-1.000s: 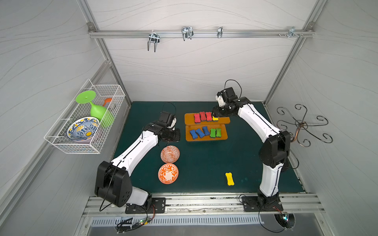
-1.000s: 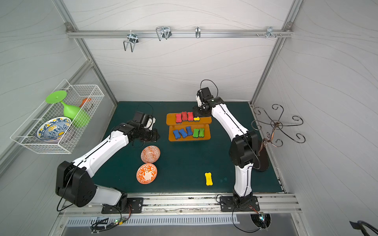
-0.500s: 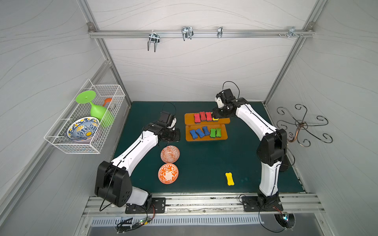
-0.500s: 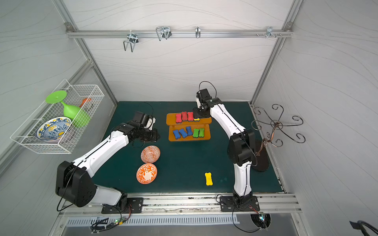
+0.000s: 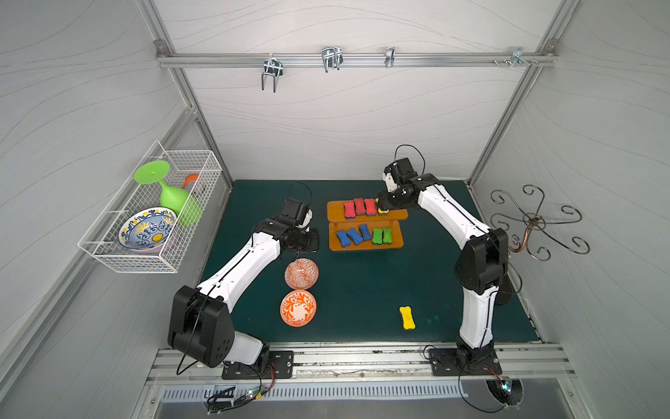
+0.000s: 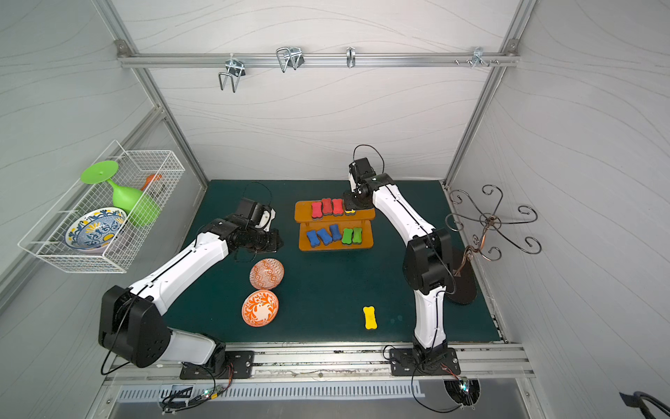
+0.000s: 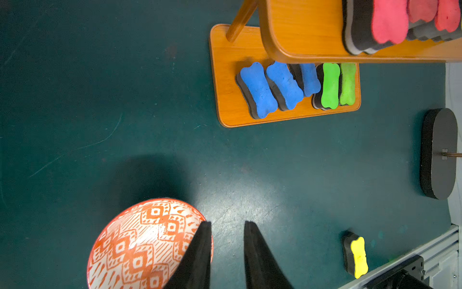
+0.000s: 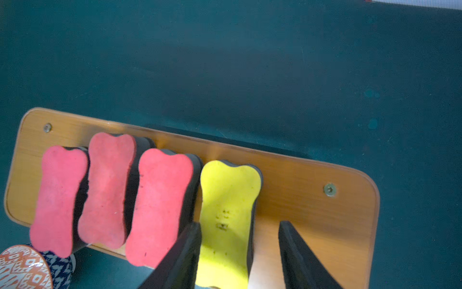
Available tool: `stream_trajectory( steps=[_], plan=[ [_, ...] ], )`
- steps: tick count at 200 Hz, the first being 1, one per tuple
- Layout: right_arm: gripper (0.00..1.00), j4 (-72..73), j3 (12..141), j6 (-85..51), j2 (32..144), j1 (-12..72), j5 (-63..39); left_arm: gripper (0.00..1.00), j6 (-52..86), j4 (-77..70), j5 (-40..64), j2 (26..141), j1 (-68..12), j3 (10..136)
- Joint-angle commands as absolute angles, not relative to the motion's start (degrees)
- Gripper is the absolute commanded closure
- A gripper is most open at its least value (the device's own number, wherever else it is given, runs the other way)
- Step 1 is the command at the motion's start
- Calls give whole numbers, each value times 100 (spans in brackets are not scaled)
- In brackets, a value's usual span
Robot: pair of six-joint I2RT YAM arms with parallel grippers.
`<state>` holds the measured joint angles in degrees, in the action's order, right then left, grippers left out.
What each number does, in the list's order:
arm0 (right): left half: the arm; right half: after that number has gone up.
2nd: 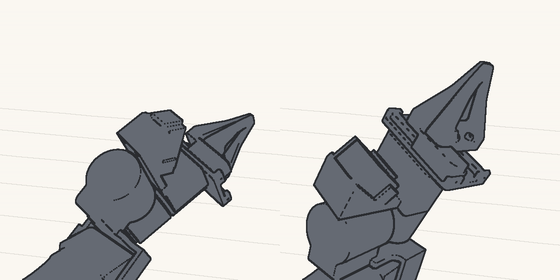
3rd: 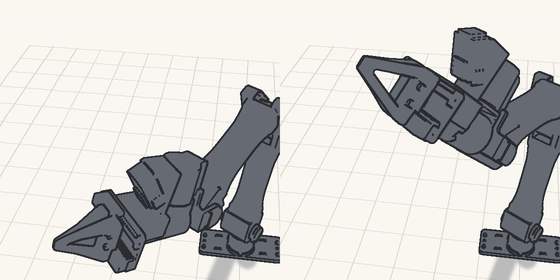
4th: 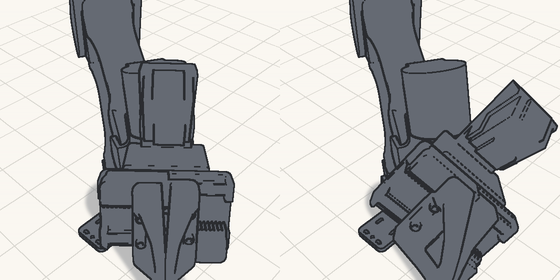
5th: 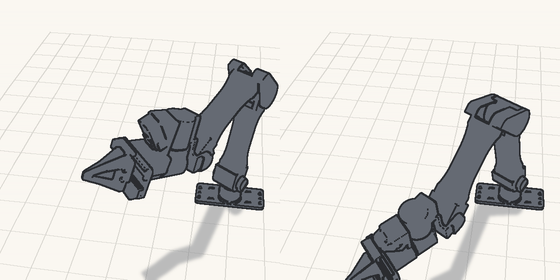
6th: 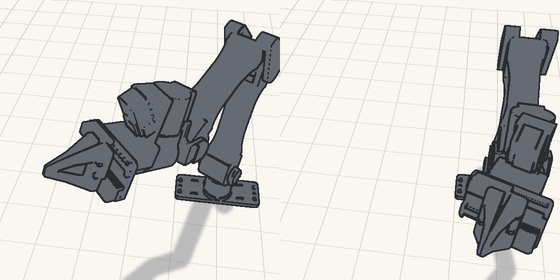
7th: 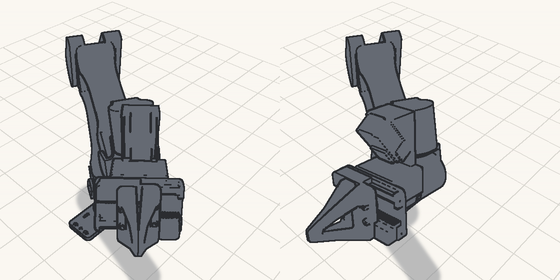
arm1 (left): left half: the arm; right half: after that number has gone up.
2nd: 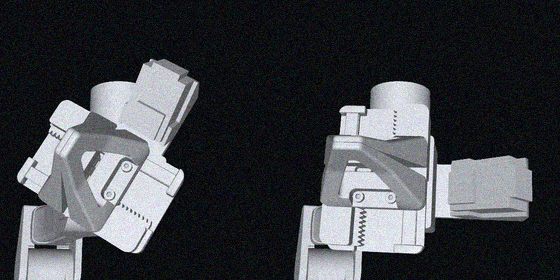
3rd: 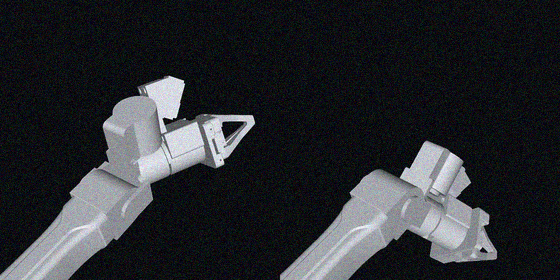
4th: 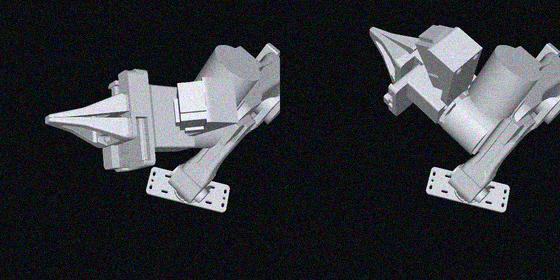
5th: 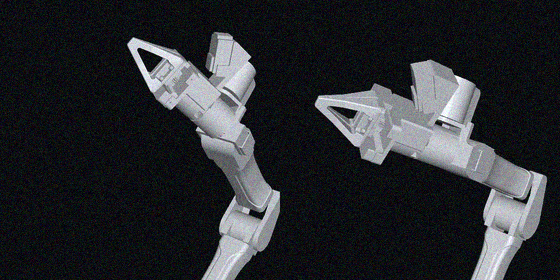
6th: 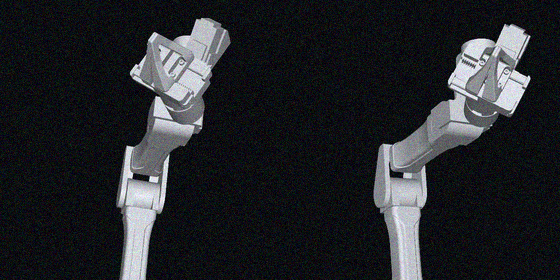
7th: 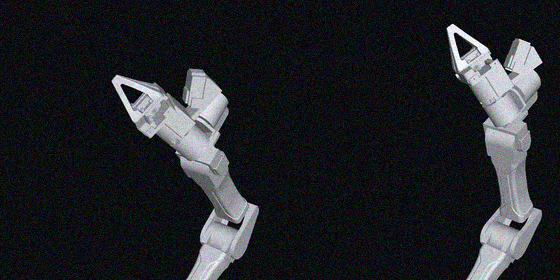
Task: Remove the whiteboard erasers from the shelf
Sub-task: Pick up the whiteboard eraser from the shelf.
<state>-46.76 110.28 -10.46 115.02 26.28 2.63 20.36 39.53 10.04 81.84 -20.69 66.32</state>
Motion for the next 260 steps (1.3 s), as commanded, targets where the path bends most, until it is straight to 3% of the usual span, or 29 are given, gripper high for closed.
stream_trajectory(
  steps=[1,113,260],
  plan=[
    [46,-4792,11030,-971,11388,2597,350,73,2031,3794,949,8104,-2083,6632],
    [42,-4856,11340,-958,11521,2762,455,73,2049,3764,993,8042,-2083,6570],
    [46,-4929,11330,-977,11821,2865,611,73,2031,3781,960,7928,-2083,6529]
  ],
)
